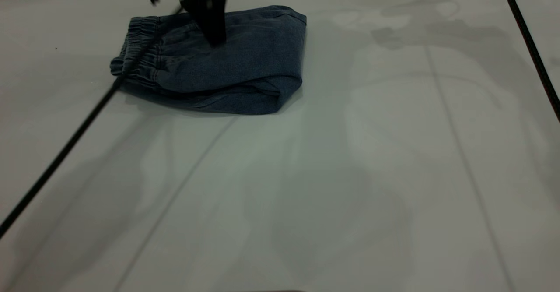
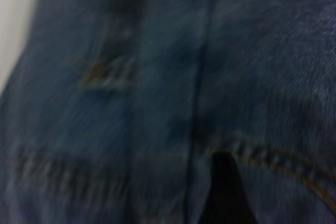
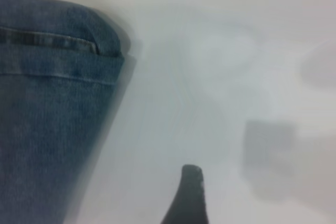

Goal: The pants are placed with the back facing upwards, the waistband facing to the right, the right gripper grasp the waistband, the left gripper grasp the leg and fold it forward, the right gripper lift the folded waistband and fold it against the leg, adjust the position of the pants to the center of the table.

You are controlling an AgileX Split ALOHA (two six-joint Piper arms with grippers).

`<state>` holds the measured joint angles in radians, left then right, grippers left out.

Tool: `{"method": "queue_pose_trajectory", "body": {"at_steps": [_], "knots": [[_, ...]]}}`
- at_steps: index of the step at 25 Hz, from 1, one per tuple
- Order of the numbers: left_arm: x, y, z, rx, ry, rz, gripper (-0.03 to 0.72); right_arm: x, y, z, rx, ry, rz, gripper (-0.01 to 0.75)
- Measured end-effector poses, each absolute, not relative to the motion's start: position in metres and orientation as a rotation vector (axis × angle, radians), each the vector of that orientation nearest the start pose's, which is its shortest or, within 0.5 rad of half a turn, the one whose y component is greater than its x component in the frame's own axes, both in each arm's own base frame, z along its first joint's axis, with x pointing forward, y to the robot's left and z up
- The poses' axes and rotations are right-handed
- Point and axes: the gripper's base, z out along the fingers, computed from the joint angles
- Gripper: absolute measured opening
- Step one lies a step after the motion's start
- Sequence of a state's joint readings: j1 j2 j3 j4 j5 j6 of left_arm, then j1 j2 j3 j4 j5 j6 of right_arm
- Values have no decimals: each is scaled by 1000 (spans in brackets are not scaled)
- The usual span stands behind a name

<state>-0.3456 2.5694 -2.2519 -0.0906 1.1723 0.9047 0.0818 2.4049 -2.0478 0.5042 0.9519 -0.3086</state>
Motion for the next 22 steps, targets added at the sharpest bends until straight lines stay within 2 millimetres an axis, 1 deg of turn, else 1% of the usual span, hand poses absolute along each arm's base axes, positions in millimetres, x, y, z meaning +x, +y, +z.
{"method": "queue_pose_trajectory", "body": {"at_steps": [2, 3, 6, 8, 9, 12, 14, 16, 19, 22], "knots": [[487, -189, 101, 1832, 2370, -14, 451, 511, 78, 162, -227, 2688, 575, 580], [487, -188, 93, 1866, 2366, -7, 451, 511, 78, 162, -228, 2690, 575, 580], [486, -188, 75, 1893, 2386, -16, 451, 511, 78, 162, -240, 2691, 572, 580], [486, -189, 75, 1830, 2432, -18, 451, 511, 77, 162, -242, 2691, 570, 580], [486, -190, 75, 1770, 2477, -17, 447, 511, 76, 162, -240, 2691, 569, 580], [483, -197, 74, 1536, 2635, -7, 430, 511, 73, 162, -234, 2692, 566, 580], [480, -203, 74, 1390, 2718, 0, 418, 511, 71, 163, -230, 2692, 565, 580], [478, -210, 74, 1281, 2770, 3, 407, 511, 68, 165, -226, 2693, 563, 580], [474, -218, 73, 1226, 2790, -2, 399, 510, 66, 173, -229, 2684, 560, 579], [473, -220, 73, 1220, 2799, -3, 398, 508, 65, 185, -238, 2667, 552, 579]]}}
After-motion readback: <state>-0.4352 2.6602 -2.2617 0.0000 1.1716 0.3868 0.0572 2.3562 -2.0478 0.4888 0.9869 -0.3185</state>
